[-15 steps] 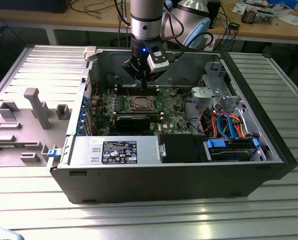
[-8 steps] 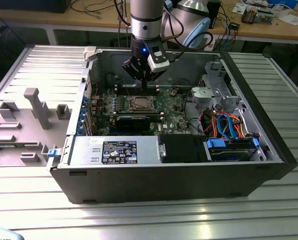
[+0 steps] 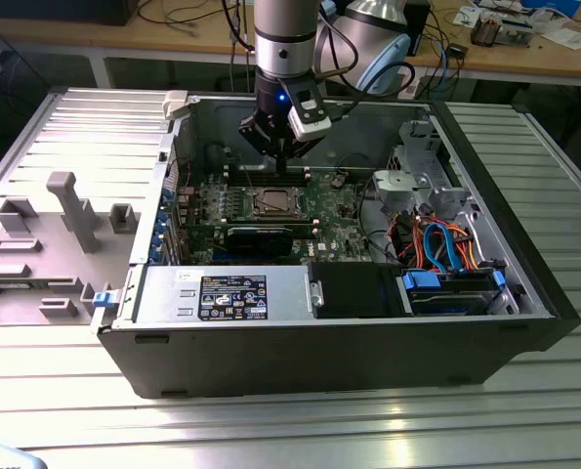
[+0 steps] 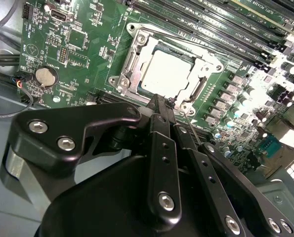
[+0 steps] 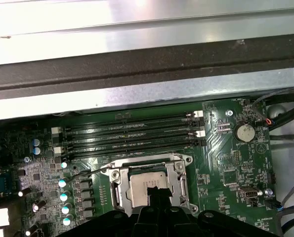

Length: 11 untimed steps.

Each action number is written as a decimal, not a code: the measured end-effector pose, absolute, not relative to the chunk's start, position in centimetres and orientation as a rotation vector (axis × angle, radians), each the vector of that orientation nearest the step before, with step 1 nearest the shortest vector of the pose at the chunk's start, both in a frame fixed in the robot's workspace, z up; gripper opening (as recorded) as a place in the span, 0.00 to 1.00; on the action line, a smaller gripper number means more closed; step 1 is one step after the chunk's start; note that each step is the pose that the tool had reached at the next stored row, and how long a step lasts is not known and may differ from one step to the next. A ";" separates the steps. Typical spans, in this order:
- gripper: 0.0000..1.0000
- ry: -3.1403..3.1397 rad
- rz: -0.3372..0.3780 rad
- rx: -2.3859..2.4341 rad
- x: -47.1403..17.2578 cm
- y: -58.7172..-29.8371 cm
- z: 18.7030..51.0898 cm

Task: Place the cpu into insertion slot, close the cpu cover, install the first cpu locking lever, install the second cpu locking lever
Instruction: 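Install the first cpu locking lever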

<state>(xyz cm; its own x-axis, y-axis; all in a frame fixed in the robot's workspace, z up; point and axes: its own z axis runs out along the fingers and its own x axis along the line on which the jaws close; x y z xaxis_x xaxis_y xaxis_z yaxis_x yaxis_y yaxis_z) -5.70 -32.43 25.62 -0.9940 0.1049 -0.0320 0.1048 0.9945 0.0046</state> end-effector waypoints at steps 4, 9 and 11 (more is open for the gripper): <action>0.11 3.106 0.005 0.142 -5.7 -32.4 25.6; 0.11 3.108 0.005 0.097 -5.7 -32.4 25.6; 0.11 3.109 -0.004 0.069 -5.7 -32.4 25.6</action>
